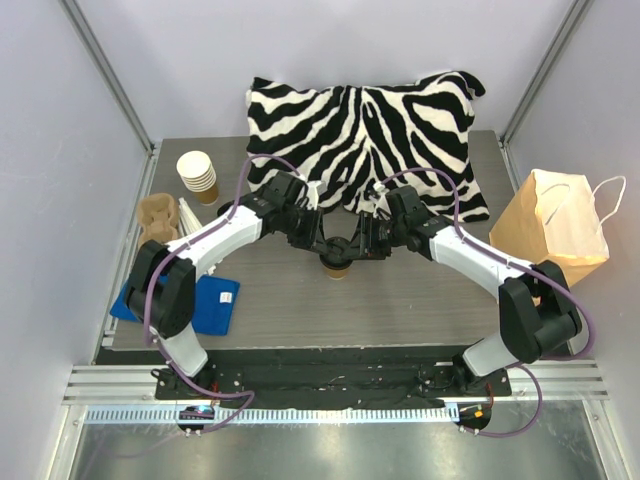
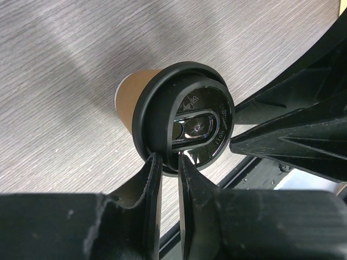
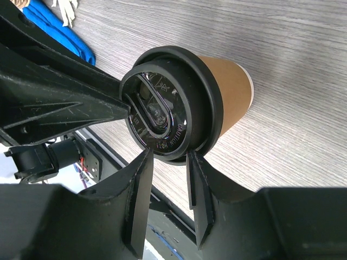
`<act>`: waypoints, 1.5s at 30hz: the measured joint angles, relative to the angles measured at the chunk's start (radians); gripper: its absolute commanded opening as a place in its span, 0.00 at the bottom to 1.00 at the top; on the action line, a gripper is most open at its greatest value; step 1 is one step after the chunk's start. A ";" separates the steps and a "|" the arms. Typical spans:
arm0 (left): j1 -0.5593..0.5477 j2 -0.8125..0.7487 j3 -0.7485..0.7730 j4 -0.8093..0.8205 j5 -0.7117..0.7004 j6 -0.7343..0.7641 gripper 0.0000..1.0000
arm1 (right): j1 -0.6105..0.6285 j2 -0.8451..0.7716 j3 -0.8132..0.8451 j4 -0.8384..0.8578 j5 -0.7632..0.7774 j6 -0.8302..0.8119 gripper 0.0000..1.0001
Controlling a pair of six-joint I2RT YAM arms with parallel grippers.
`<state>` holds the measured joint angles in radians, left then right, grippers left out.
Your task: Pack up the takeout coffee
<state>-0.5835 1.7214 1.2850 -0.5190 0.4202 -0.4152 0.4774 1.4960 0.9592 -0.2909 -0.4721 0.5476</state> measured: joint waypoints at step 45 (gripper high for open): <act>0.067 -0.077 0.021 -0.073 -0.044 -0.001 0.22 | 0.036 0.037 0.159 -0.106 0.004 -0.126 0.35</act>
<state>-0.5167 1.6440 1.3064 -0.5922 0.3759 -0.4160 0.5137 1.5326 1.1183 -0.3965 -0.4683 0.4213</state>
